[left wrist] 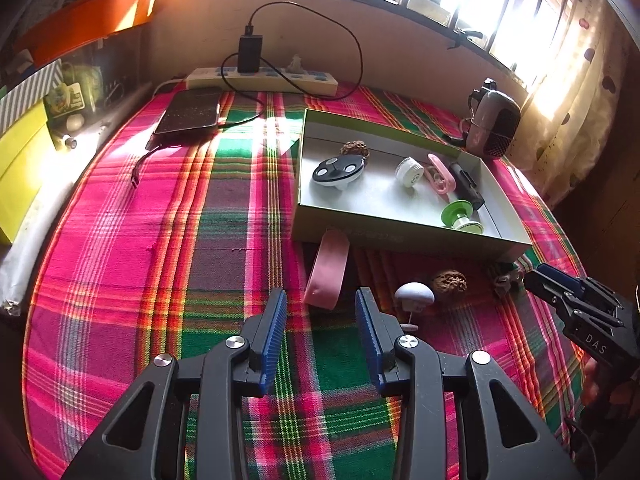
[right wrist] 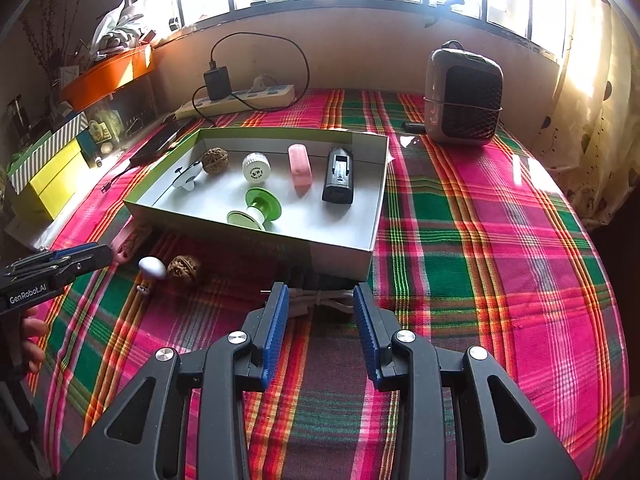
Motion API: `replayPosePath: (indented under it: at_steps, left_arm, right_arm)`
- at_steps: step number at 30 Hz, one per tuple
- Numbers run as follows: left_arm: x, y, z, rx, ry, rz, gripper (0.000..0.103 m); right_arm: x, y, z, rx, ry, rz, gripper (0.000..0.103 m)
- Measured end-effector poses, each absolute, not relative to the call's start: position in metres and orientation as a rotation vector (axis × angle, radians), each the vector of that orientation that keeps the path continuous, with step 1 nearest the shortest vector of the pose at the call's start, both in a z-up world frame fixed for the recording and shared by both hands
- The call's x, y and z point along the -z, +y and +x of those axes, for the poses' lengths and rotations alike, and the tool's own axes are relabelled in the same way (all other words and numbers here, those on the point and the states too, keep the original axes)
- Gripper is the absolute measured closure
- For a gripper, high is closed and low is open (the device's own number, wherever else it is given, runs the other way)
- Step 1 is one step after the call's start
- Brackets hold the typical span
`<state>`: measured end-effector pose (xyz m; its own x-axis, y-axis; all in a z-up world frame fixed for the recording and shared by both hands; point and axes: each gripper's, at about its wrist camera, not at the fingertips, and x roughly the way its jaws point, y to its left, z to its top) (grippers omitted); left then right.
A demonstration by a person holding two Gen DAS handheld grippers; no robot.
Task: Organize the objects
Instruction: 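Move both tools back to the cloth, the right tool over the white USB cable, then grasp the white USB cable with the right tool while the left tool lowers over the pink loop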
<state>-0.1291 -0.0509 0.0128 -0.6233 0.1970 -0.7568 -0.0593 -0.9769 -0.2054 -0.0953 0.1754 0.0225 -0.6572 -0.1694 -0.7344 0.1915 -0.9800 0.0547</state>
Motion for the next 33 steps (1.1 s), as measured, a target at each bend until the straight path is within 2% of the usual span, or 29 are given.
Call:
replayPosePath:
  at_steps: [20,28,33]
  left_arm:
    - [-0.002,-0.043,-0.156,-2.710,-0.159,-1.319,0.067]
    - [0.000,-0.043,-0.157,-2.730,-0.166,-1.265,0.067]
    - [0.001,-0.049,-0.158,-2.711,-0.229,-1.251,0.067]
  right_arm:
    - [-0.015,0.162,-0.107,2.753,0.014,1.251,0.067]
    - [-0.018,0.155,-0.115,2.805,-0.066,1.266,0.067]
    - [-0.013,0.147,-0.117,2.797,-0.046,1.295,0.067]
